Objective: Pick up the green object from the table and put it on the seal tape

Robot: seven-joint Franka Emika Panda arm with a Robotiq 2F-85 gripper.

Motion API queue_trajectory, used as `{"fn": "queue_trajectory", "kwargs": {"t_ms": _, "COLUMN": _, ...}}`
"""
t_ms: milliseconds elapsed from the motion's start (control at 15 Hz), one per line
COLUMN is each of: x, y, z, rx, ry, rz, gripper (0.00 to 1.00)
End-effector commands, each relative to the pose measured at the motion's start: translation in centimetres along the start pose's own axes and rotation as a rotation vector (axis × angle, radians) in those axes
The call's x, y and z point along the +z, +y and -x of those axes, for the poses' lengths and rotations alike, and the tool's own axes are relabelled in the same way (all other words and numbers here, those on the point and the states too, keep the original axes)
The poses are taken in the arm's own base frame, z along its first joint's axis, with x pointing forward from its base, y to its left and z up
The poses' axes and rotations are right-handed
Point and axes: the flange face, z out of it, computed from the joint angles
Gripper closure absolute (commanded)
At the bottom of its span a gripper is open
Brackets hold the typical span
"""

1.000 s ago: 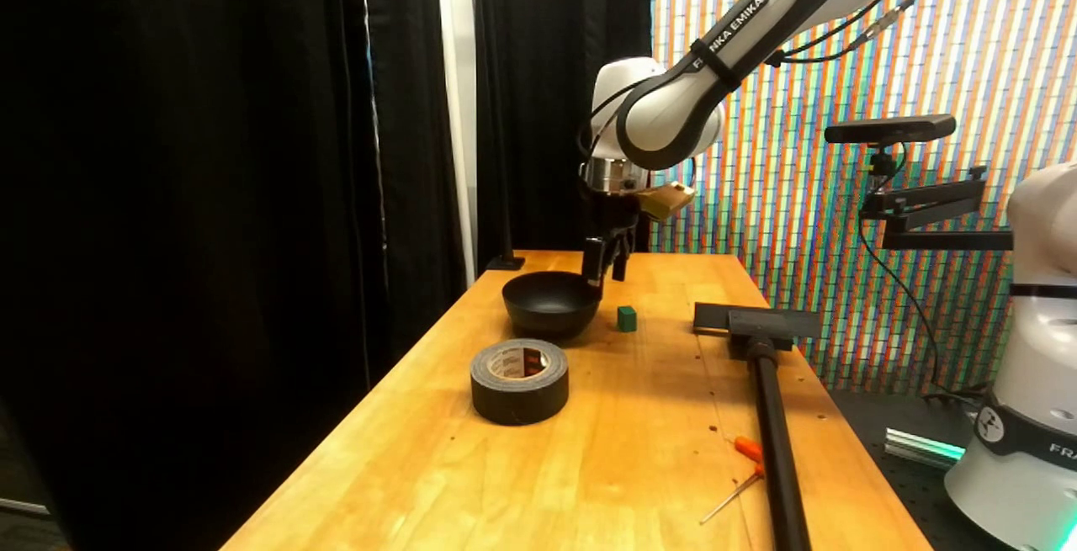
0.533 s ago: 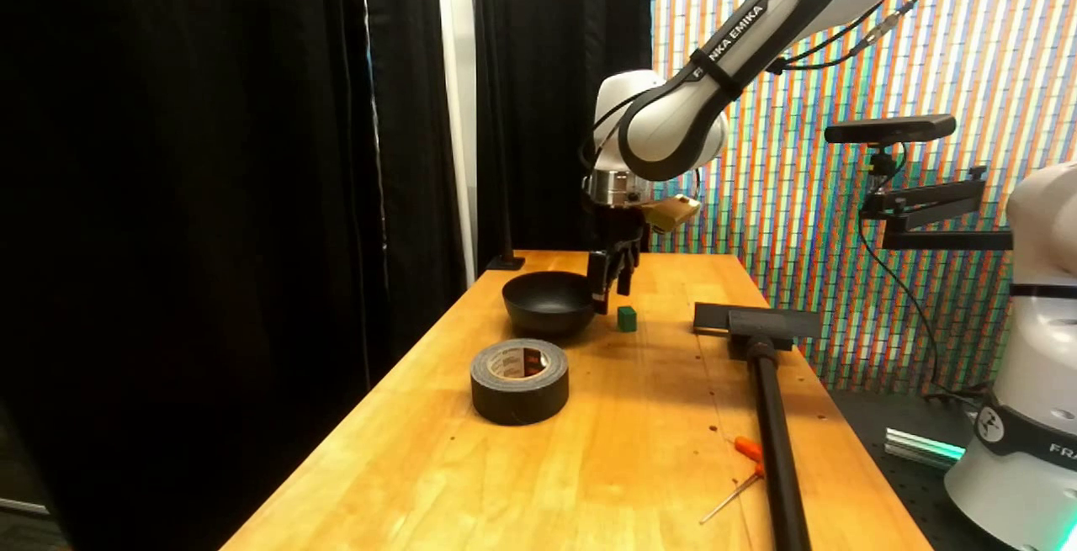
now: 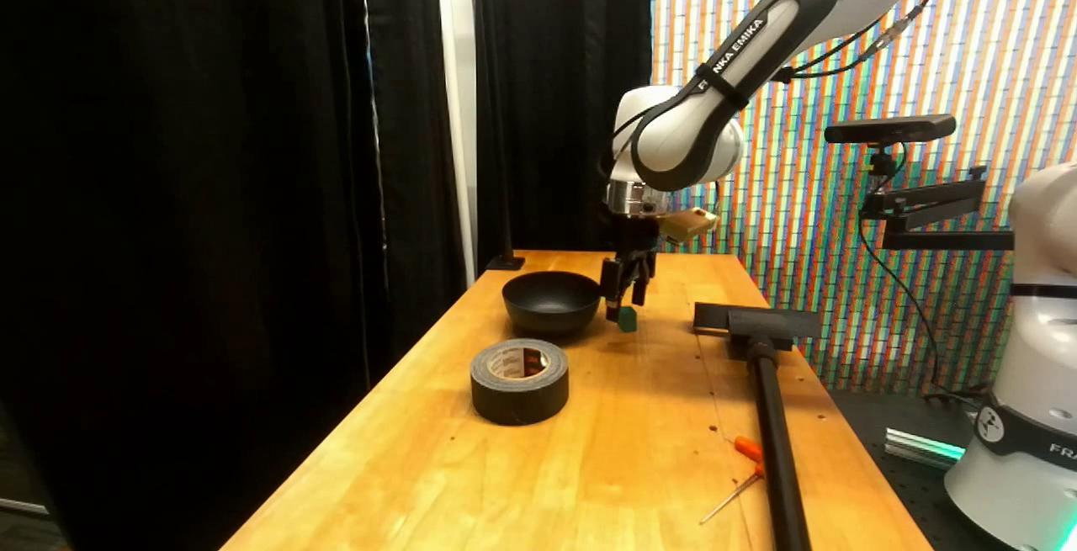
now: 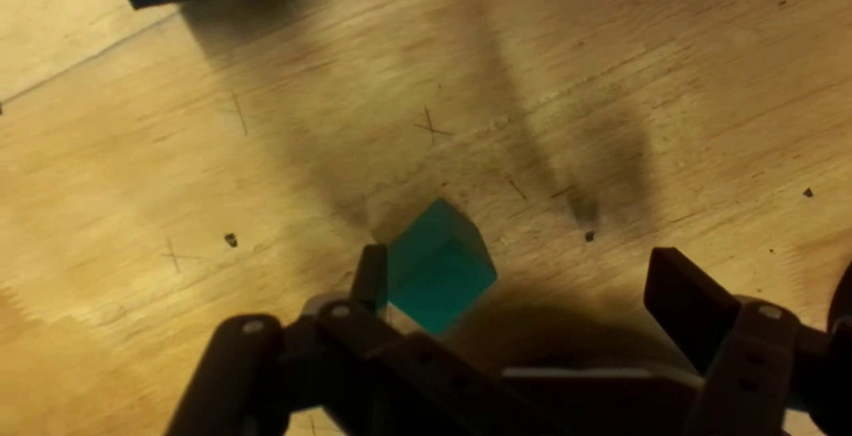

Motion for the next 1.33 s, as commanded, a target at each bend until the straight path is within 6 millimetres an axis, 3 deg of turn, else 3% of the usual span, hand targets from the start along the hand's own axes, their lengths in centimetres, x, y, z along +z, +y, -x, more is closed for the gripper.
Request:
{"fn": "queue_trajectory", "kwargs": {"t_ms": 0, "x": -0.5, "y": 1.1, "z": 0.9, "rx": 0.012, "ry": 0.044, "rz": -0.023, "gripper": 0.0}}
{"fn": "queue_trajectory", "kwargs": {"t_ms": 733, "x": -0.3, "y": 1.4, "z": -0.8, "rx": -0.029, "ry": 0.039, "rz": -0.014, "gripper": 0.0}}
{"fn": "queue_trajectory", "kwargs": {"t_ms": 1267, "x": 0.9, "y": 1.5, "z": -1.7, "rx": -0.064, "ry": 0.013, "rz": -0.024, "gripper": 0.0}}
